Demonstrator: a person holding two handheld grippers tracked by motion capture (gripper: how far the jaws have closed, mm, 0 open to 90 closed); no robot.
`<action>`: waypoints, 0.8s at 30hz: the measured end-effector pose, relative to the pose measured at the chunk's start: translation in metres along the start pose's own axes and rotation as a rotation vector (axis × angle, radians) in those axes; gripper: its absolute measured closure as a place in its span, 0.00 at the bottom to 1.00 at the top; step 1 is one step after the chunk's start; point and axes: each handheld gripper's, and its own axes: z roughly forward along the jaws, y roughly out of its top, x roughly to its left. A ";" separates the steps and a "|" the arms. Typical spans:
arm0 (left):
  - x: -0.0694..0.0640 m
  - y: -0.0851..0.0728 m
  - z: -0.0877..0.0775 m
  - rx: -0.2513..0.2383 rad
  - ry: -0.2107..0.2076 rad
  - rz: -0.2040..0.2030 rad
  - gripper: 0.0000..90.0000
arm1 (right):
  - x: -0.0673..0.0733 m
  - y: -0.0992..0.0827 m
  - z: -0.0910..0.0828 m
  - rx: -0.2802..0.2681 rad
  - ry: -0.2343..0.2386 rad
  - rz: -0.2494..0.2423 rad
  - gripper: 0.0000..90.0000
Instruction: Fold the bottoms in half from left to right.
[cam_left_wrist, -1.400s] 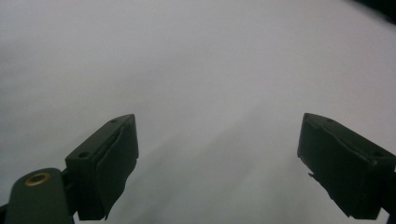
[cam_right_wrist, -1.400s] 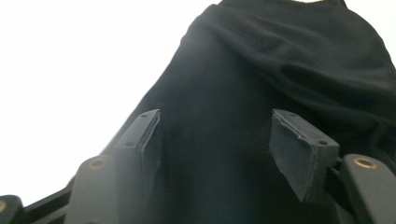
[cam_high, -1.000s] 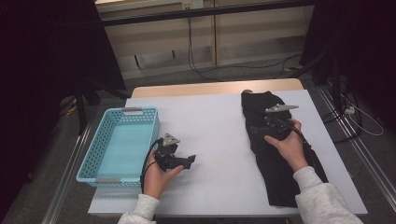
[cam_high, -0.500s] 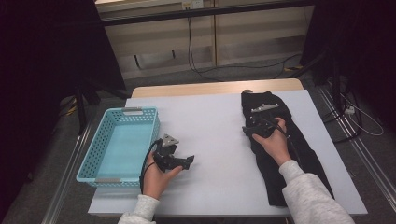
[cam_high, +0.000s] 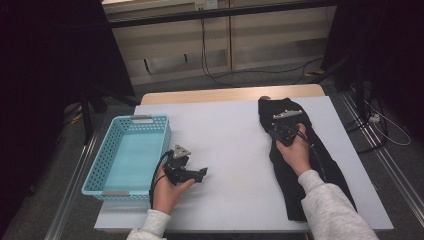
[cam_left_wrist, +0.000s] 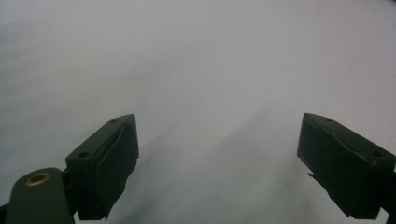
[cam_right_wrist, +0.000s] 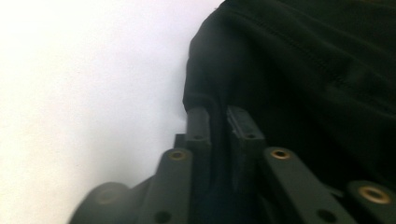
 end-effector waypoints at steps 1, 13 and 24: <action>0.000 0.000 0.000 -0.004 0.000 -0.001 0.14 | -0.001 0.000 0.000 0.000 0.006 0.012 0.91; 0.002 0.001 -0.002 -0.014 0.002 -0.004 0.14 | 0.015 0.005 -0.008 -0.005 0.135 -0.027 0.94; 0.003 0.003 -0.003 -0.025 0.005 -0.016 0.14 | 0.072 0.004 -0.010 0.004 0.330 -0.168 0.94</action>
